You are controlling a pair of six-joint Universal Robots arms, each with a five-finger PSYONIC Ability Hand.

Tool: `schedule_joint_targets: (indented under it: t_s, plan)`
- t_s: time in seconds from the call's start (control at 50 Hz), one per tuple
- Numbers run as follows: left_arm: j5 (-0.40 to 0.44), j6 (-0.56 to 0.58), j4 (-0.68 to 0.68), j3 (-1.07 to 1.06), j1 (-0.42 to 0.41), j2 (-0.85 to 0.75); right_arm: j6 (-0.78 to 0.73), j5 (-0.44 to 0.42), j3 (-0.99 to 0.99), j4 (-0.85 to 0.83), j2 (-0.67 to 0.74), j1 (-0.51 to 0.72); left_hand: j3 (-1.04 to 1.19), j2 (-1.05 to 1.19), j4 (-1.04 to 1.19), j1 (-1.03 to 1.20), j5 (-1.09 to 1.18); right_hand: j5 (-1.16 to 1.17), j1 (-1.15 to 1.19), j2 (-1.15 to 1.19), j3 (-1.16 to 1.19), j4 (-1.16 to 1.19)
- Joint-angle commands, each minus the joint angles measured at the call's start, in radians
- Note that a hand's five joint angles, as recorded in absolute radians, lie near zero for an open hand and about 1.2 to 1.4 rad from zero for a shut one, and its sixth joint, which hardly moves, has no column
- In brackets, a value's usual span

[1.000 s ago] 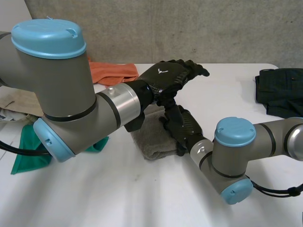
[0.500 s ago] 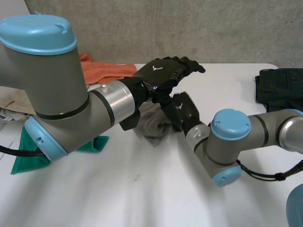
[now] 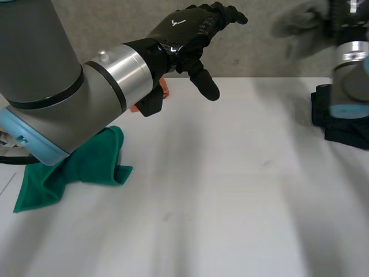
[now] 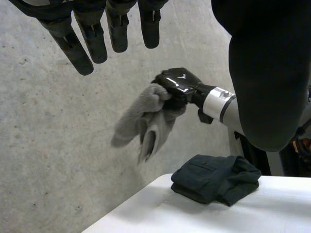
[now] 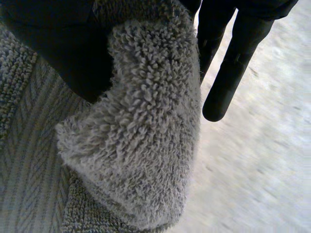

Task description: Fold the laundry.

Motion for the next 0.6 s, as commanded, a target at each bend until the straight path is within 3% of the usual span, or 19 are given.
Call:
schedule_joint_targets:
  t_s: [0.02,0.16,0.28,0.46,0.48,0.5,0.52,0.54,0.6]
  plan:
    - [-0.002,0.004,-0.002,-0.011,-0.017,-0.042,0.064,-0.157,-0.155,0.021,0.207,-0.162,-0.039,-0.033,-0.033,-0.038,-0.047,0.276,0.369,0.259,0.244,0.2]
    - [-0.005,0.005,0.006,-0.06,-0.024,-0.069,0.077,-0.306,-0.026,-0.019,0.306,-0.299,-0.039,-0.033,-0.033,-0.038,-0.047,0.276,0.369,0.259,0.244,0.2]
    - [-0.005,0.005,0.012,-0.096,-0.024,-0.083,0.083,-0.407,0.184,-0.077,0.259,-0.371,-0.039,-0.033,-0.033,-0.038,-0.047,0.276,0.369,0.259,0.244,0.2]
    - [-0.005,0.007,0.012,-0.118,-0.022,-0.072,0.09,-0.394,0.359,-0.197,0.133,-0.385,-0.039,-0.033,-0.033,-0.038,-0.047,0.276,0.369,0.259,0.244,0.2]
    - [-0.005,0.007,0.012,-0.12,-0.022,-0.069,0.089,-0.389,0.361,-0.196,0.129,-0.385,-0.039,-0.033,-0.033,-0.038,-0.047,0.192,0.284,0.174,0.159,0.115]
    - [-0.005,0.005,0.012,-0.124,-0.02,-0.063,0.084,-0.381,0.368,-0.18,0.122,-0.384,-0.039,-0.033,-0.033,-0.038,-0.047,-0.452,-0.359,-0.469,-0.484,-0.528]
    - [-0.005,0.005,0.012,-0.127,-0.02,-0.062,0.081,-0.375,0.37,-0.17,0.121,-0.384,-0.039,-0.033,-0.033,-0.038,-0.047,-0.85,-0.758,-0.868,-0.883,-0.927]
    - [-0.005,0.005,0.012,-0.129,-0.02,-0.06,0.078,-0.368,0.372,-0.157,0.119,-0.384,-0.039,-0.033,-0.033,-0.038,-0.047,-0.946,-0.853,-0.963,-0.978,-1.022]
    - [-0.004,0.002,0.012,-0.133,-0.019,-0.054,0.043,-0.331,0.376,-0.107,0.113,-0.387,-0.039,-0.033,-0.033,-0.038,-0.047,-0.946,-0.853,-0.963,-0.978,-1.022]
